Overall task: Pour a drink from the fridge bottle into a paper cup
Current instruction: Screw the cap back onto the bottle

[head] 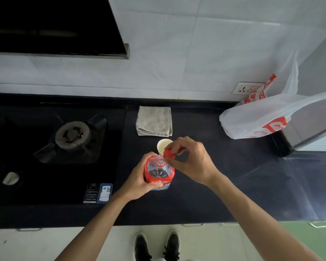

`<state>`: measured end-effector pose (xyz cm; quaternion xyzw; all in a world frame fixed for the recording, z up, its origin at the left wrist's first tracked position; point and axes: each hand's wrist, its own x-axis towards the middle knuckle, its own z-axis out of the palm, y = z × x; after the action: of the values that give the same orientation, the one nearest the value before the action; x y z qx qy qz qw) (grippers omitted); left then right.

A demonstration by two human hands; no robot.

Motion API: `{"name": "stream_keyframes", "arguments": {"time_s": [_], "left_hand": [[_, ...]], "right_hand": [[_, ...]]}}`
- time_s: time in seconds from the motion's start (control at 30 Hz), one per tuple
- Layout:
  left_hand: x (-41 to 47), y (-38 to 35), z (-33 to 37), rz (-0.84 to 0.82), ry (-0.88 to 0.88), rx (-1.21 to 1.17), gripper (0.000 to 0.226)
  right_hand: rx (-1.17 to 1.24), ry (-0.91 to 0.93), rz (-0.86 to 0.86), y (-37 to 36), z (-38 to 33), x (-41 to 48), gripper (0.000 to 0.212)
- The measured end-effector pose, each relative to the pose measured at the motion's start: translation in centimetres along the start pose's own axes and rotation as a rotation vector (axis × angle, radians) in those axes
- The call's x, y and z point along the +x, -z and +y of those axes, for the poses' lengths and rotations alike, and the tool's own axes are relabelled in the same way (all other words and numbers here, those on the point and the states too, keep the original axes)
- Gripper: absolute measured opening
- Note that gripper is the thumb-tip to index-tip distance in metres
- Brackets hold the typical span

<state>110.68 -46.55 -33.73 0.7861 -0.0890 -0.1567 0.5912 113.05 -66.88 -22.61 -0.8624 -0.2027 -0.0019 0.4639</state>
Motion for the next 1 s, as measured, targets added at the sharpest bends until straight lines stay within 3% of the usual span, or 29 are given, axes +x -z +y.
{"name": "stream_keyframes", "arguments": {"time_s": [0.13,0.33,0.6,0.7,0.87,1.0], "left_hand": [[0.0,0.0,-0.2,-0.001,0.005,-0.015,0.088],[0.1,-0.1,-0.5,0.009,0.018,-0.008,0.092],[0.2,0.0,-0.7,0.013,0.011,-0.001,0.093],[0.2,0.1,-0.6,0.008,0.006,0.004,0.092],[0.2,0.2,-0.7,-0.013,0.010,0.013,0.094],[0.3,0.2,-0.8,-0.005,0.015,0.011,0.094]], "right_hand": [[0.034,0.015,-0.054,-1.6,-0.1,-0.1,0.020],[-0.178,0.130,-0.094,-2.4,0.1,-0.4,0.026],[-0.483,0.405,-0.401,-0.5,-0.6,1.7,0.031],[-0.460,0.427,-0.483,0.2,-1.1,2.6,0.027],[-0.323,0.312,-0.540,1.3,-1.1,3.6,0.025],[-0.456,0.449,-0.555,0.9,-1.5,3.7,0.023]]}}
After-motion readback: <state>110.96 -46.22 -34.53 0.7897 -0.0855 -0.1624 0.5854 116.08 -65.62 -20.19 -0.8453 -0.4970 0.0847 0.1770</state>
